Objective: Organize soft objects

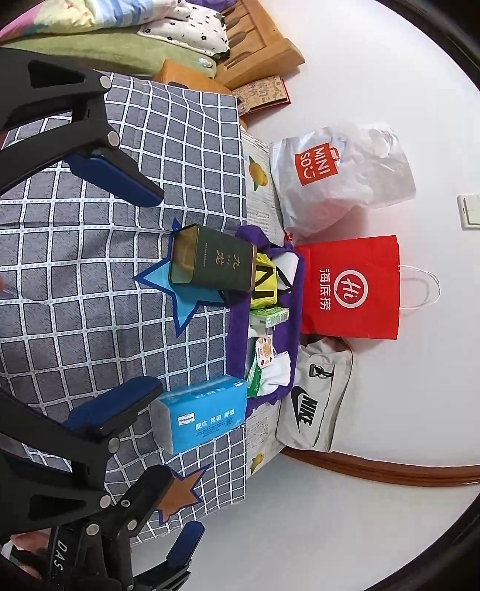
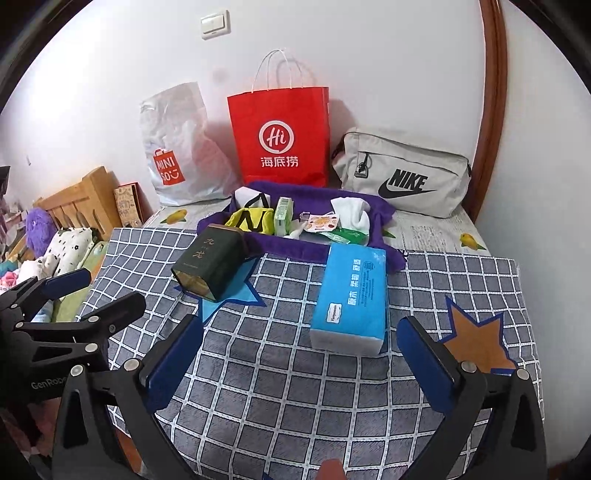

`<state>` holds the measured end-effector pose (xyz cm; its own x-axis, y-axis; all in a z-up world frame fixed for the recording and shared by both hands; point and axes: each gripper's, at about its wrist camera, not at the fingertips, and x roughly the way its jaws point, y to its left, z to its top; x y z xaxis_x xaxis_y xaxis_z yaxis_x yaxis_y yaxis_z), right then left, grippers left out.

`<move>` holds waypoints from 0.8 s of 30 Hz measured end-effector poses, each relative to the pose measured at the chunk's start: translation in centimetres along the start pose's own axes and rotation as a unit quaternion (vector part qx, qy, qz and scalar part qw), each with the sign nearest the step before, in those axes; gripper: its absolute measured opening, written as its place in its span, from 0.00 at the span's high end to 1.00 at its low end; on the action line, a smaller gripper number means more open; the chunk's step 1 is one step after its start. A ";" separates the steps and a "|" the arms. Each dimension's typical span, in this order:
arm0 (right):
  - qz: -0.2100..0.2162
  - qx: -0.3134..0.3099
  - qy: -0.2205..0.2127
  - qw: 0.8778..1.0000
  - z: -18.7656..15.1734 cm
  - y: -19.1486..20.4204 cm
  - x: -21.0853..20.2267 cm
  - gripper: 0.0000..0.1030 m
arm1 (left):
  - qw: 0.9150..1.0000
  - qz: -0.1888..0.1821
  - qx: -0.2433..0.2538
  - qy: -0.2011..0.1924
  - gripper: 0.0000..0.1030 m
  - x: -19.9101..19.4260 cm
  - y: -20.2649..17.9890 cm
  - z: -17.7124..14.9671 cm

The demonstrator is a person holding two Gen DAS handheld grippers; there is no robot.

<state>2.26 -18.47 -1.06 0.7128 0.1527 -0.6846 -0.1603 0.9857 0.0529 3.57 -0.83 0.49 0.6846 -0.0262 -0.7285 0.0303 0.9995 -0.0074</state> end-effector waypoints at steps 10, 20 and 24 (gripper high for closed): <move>0.003 0.004 0.002 1.000 -0.6 0.0 0.1 0.00 | 1.000 0.008 0.003 0.002 0.10 -0.3 -0.5 -0.6; 0.003 0.007 -0.001 1.000 -0.8 -0.2 -0.1 0.00 | 1.000 0.006 0.000 0.003 0.10 -0.3 -0.4 -0.7; -0.005 0.004 -0.003 1.000 -0.9 -0.1 -0.3 0.00 | 1.000 0.008 0.000 0.004 0.10 -0.4 -0.5 -0.8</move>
<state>1.44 -18.65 -1.46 0.7181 0.1436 -0.6810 -0.1485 0.9876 0.0517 2.66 -1.33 0.24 0.6789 -0.0090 -0.7342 0.0195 0.9998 0.0057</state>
